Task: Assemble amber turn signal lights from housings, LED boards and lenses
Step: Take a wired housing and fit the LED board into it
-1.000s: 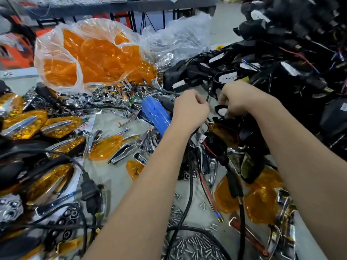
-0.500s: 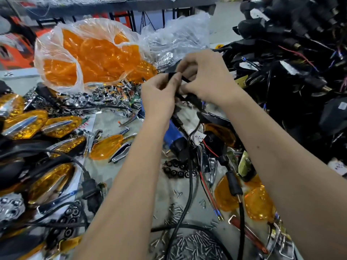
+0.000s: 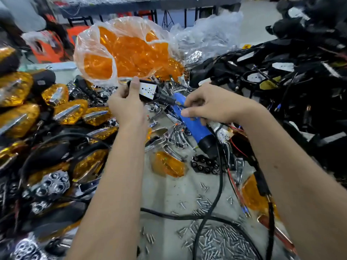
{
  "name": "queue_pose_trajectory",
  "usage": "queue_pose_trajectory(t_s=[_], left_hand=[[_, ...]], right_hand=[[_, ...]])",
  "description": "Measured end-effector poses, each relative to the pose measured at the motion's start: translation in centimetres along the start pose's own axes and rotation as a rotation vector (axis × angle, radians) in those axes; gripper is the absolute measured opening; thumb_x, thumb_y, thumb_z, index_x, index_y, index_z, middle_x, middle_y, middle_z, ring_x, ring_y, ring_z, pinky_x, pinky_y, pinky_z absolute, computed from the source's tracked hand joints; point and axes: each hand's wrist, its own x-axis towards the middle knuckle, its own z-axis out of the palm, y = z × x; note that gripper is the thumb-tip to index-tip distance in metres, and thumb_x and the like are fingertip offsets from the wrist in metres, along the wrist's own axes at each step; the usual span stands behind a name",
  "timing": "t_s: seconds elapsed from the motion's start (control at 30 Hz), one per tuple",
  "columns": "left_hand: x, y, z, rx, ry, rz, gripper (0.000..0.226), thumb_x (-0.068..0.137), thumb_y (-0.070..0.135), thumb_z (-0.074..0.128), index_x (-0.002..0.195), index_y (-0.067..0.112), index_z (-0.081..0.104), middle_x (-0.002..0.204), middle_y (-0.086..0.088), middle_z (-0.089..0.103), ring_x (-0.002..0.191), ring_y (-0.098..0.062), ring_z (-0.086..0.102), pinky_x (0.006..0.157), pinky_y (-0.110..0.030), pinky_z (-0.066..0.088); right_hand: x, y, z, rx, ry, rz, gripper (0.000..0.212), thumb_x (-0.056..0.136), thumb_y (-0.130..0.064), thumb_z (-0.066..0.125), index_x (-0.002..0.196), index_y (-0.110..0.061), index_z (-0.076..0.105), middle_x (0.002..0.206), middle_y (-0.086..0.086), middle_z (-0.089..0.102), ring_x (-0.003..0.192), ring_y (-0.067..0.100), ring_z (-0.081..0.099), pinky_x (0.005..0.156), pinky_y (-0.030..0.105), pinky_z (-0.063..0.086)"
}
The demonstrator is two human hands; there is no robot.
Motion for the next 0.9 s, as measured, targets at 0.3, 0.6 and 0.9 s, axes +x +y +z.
queue_pose_trajectory(t_s=[0.3,0.6,0.9], left_hand=[[2.4,3.3,-3.7,-0.354,-0.112,-0.431,0.030,0.112,0.033,0.040,0.121,0.009,0.057,0.084,-0.006,0.070,0.060,-0.015,0.061,0.057,-0.024,0.051],[-3.4,0.9,-5.9,0.036,-0.407,-0.522,0.050,0.108,0.051,0.043,0.105,0.007,0.066,0.072,-0.009,0.064,0.038,-0.014,0.050,0.037,-0.020,0.040],[-4.7,0.1,-6.7,0.128,-0.779,-0.344,0.063,0.104,0.061,0.036,0.103,0.007,0.068,0.082,-0.011,0.069,0.050,-0.017,0.045,0.046,-0.026,0.031]], right_hand=[[0.9,-8.0,2.7,0.264,-0.189,-0.093,0.030,0.108,-0.016,0.050,0.097,0.002,0.071,0.062,0.012,0.071,0.045,0.016,0.060,0.045,0.026,0.047],[1.9,-6.0,4.4,0.377,0.099,0.062,0.036,0.105,-0.041,0.058,0.095,-0.009,0.070,0.075,0.007,0.072,0.052,0.017,0.064,0.046,0.027,0.046],[2.0,-3.6,7.6,0.592,0.236,-0.041,0.004,0.092,-0.010,0.076,0.093,-0.006,0.076,0.064,0.007,0.069,0.050,0.017,0.059,0.046,0.026,0.048]])
